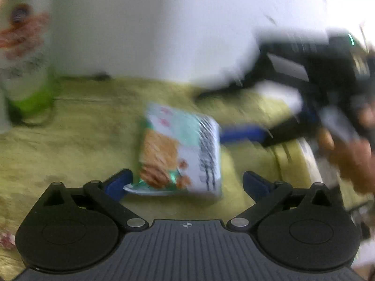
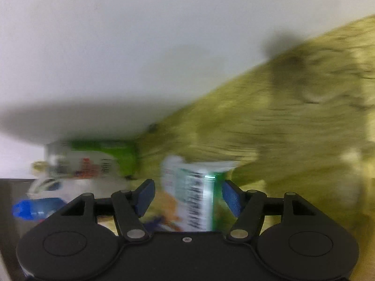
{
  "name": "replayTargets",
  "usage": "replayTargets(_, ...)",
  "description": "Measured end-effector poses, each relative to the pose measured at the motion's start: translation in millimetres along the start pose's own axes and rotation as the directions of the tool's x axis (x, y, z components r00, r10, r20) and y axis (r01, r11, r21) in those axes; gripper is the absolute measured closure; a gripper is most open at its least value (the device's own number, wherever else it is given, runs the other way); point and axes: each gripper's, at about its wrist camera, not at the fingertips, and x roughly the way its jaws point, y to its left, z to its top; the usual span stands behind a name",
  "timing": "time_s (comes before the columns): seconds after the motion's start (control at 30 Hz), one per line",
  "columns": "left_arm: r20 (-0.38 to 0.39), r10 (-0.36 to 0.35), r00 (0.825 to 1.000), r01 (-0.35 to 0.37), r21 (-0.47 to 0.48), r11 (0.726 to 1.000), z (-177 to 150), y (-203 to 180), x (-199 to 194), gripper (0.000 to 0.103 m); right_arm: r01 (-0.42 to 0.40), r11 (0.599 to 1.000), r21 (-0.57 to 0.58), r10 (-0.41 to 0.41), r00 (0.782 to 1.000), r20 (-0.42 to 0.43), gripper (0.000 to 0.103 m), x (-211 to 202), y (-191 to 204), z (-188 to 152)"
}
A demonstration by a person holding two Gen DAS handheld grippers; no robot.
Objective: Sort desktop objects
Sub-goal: 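Lift and turn the pack with the right gripper toward the left gripper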
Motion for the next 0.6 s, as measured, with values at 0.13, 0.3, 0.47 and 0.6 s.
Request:
replayTargets(0.13, -0.063, -0.161, 0.985, 0.166, 0.085, 0.982, -8.4, -22.1, -13.5, 0.002, -0.076, 0.996, -0.044, 0.079, 0.995, 0.064, 0.034, -5.0, 10.2, -0.1)
replayTargets(0.3, 0.043, -0.059, 0.997, 0.057, 0.042, 0.997, -4.4, -9.3, -29.8, 0.002, -0.018, 0.999, -0.034, 0.021, 0.996, 0.09, 0.034, -22.6, 6.6, -3.3)
replayTargets(0.47, 0.142, 0.099, 0.985, -0.093, -0.049, 0.994, 10.4, 15.7, -23.0, 0.002, 0.088, 0.996, 0.034, -0.089, 0.995, 0.046, 0.034, -30.3, -10.8, -7.6)
replayTargets(0.6, 0.089, 0.093, 0.992, -0.089, -0.043, 0.995, 9.1, 16.3, -5.2, 0.001, 0.069, 0.995, 0.074, -0.068, 0.997, -0.023, 0.034, -11.7, -18.6, -17.0)
